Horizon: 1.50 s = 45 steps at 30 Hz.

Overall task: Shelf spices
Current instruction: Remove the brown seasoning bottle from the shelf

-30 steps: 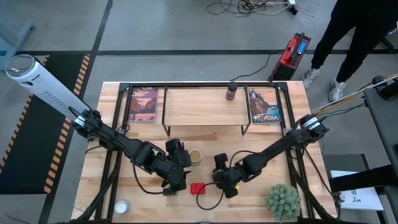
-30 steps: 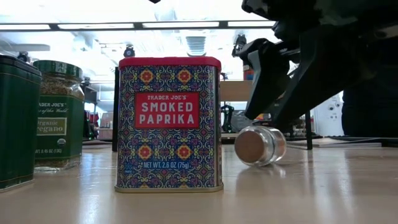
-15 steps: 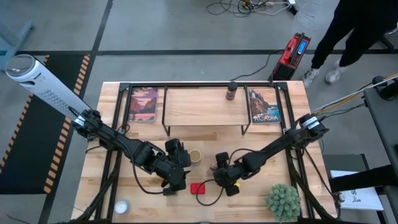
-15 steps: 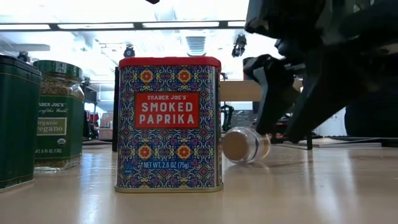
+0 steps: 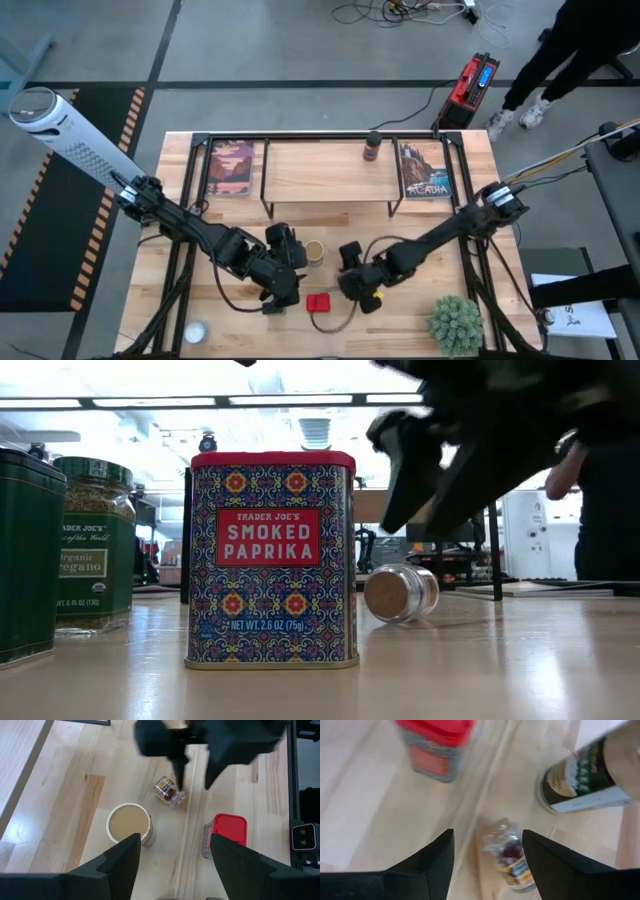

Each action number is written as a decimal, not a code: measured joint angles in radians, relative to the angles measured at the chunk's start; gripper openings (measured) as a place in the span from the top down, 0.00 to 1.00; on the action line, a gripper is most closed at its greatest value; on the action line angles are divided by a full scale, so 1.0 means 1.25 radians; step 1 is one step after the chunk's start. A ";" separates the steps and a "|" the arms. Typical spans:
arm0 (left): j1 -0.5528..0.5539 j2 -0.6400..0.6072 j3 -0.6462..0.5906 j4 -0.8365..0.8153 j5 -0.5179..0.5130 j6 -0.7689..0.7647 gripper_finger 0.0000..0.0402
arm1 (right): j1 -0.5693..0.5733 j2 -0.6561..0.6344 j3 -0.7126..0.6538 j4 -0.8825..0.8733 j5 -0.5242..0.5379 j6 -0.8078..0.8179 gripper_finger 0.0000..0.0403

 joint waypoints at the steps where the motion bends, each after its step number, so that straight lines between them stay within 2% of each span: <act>1: -0.001 0.000 0.000 0.000 0.000 0.000 0.43 | -0.011 0.000 -0.005 0.005 -0.016 0.000 0.47; 5: -0.002 0.000 0.000 0.000 0.000 0.000 0.43 | -0.037 0.006 -0.020 0.000 -0.012 -0.026 0.49; 8: -0.002 0.000 0.000 0.000 0.000 0.000 0.43 | -0.048 0.008 -0.022 0.012 -0.042 -0.036 0.49; 18: -0.002 0.000 0.000 -0.001 0.000 0.001 0.43 | -0.050 0.022 -0.065 0.049 -0.069 -0.044 0.48; 29: -0.002 0.000 0.000 -0.004 0.000 0.001 0.43 | -0.046 0.027 -0.075 0.033 -0.083 -0.041 0.49; 36: -0.002 0.000 0.000 -0.003 0.000 0.000 0.43 | -0.049 0.027 -0.074 -0.027 -0.105 -0.057 0.49; 45: -0.002 0.000 0.000 -0.003 0.001 0.002 0.43 | -0.050 0.032 -0.077 -0.027 -0.111 -0.057 0.55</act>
